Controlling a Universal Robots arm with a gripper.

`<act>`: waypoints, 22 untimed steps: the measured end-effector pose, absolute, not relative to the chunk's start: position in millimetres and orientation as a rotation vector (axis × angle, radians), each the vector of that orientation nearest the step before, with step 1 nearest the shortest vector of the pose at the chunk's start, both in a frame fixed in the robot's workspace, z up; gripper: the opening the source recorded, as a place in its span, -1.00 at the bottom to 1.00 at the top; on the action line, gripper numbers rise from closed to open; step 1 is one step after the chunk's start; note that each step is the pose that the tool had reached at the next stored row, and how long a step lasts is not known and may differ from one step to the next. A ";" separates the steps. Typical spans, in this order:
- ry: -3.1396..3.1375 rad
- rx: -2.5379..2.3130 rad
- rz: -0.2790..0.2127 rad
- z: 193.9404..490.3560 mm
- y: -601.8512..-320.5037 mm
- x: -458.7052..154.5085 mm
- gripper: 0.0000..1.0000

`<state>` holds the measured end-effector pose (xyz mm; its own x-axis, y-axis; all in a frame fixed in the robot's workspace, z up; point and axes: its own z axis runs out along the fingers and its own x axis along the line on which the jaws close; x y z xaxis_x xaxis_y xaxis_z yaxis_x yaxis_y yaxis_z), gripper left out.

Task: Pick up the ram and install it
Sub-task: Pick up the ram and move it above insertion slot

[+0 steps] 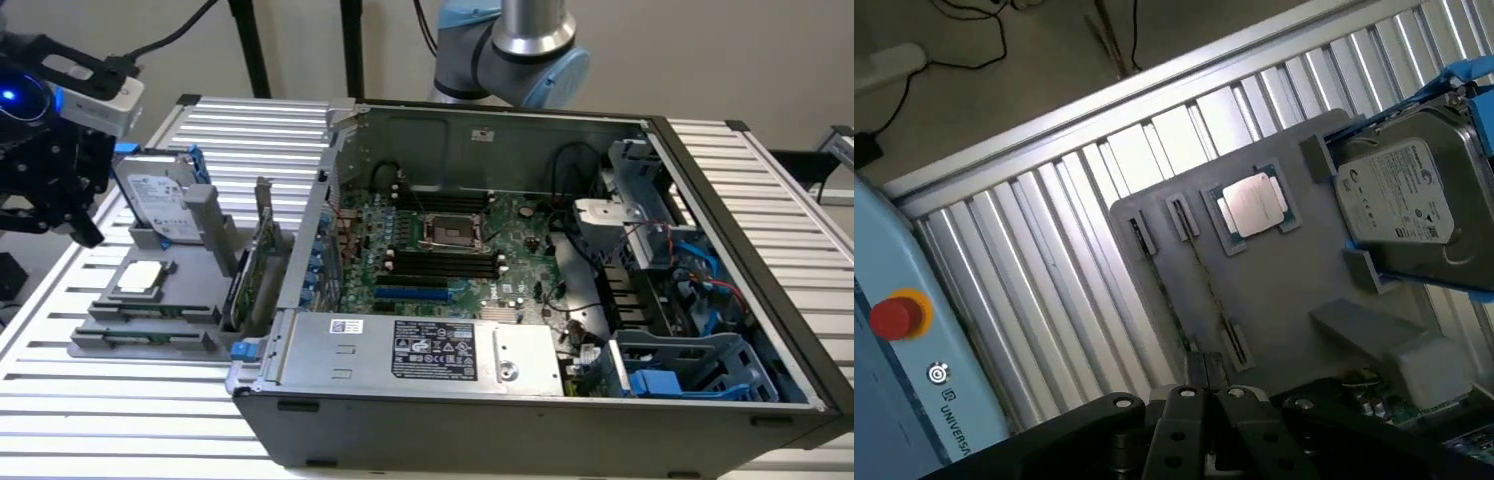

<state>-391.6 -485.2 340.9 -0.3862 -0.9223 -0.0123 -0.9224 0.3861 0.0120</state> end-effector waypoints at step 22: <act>2.369 -2.059 0.028 324.2 -486.0 -386.7 -0.79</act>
<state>-386.7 -486.0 324.2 -0.1396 -0.9901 -0.0139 -0.9902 0.1394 0.0115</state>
